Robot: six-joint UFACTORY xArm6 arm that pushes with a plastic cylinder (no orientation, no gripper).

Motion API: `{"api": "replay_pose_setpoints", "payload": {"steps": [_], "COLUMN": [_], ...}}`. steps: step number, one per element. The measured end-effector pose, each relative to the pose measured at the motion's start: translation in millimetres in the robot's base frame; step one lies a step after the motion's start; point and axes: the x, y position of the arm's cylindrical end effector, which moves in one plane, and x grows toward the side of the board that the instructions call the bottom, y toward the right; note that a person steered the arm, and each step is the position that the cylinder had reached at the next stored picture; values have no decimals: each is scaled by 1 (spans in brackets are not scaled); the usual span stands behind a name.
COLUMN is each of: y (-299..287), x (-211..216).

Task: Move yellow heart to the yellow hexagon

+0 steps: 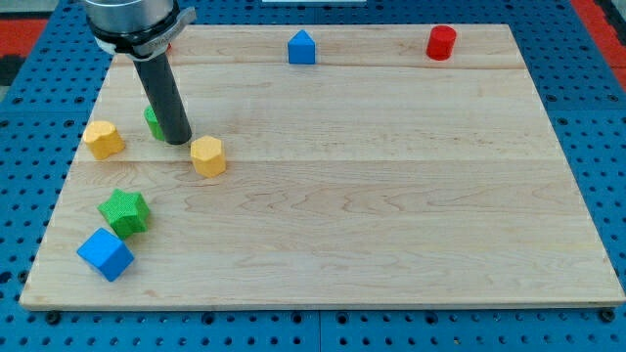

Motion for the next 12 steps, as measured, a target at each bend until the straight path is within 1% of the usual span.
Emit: {"api": "replay_pose_setpoints", "payload": {"steps": [1, 3, 4, 5, 6, 7, 8, 9, 10, 11, 12], "y": [-24, -24, 4, 20, 14, 3, 7, -38, -120, -133, -105], "x": [-5, -10, -24, -8, 0, 16, 32, 77, 93, 75, 23]}}
